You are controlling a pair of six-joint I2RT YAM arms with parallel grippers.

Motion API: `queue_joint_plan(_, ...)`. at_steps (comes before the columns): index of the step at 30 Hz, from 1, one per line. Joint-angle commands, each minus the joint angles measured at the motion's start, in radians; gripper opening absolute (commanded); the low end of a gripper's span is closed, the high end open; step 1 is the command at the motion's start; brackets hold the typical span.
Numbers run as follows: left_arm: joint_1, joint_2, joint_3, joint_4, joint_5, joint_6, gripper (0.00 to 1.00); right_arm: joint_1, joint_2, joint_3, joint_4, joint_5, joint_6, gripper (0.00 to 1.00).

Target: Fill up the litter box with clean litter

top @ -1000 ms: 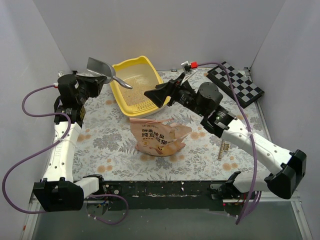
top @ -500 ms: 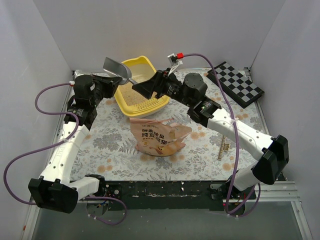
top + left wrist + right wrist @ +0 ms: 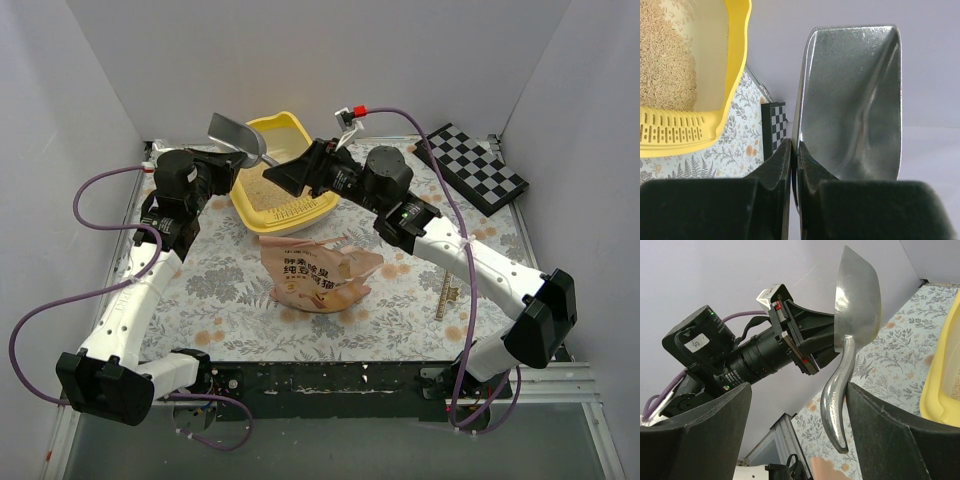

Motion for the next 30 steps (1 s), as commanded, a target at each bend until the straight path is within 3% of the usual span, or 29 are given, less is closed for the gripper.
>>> queue_joint_plan(1,-0.009,-0.012,0.016,0.041,-0.038,0.003,0.0,0.012,0.01,0.006,0.062,0.012,0.023,0.82)
queue_joint_plan(30,-0.018,-0.031,0.007,0.057,-0.068,0.019,0.0,0.026,0.056,0.0,0.042,0.039,0.06,0.78)
